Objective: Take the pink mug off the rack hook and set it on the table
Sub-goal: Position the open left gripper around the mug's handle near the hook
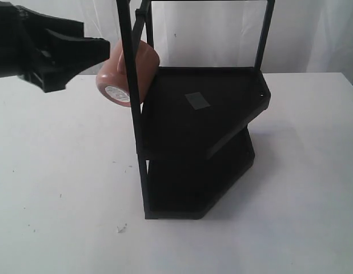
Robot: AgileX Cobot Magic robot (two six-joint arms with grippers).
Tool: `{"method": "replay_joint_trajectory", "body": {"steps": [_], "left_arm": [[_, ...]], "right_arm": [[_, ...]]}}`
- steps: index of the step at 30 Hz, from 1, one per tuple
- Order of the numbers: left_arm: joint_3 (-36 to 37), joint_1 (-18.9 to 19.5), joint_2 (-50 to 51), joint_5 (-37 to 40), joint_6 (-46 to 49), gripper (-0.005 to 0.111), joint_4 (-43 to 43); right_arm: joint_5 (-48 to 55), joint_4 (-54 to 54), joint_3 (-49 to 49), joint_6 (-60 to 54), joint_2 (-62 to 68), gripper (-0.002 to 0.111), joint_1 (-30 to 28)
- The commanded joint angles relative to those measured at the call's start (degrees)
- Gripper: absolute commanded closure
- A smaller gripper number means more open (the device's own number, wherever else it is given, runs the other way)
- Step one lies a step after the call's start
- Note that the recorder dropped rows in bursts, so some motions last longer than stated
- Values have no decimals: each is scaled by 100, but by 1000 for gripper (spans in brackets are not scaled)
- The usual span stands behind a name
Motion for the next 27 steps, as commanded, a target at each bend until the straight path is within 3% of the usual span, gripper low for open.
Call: {"method": "replay_joint_trajectory", "body": {"steps": [1,7,15,27], "left_arm": [[-246,-340,425,-406,578,38,-282],[-525,-816,817,-1560,804,38,-296],[-833,-1179,1117,-2360,1026,38,-285],[-1030,-1179,1433,-2436,1026,39,-285]], "right_arm": [[-59,0,10,15,-31,108,-17],[-59,0,10,15,-31,108,-17],[-59,0,10,15,-31,108,-17],[-59,0,10,15,-31,108,-17]]}}
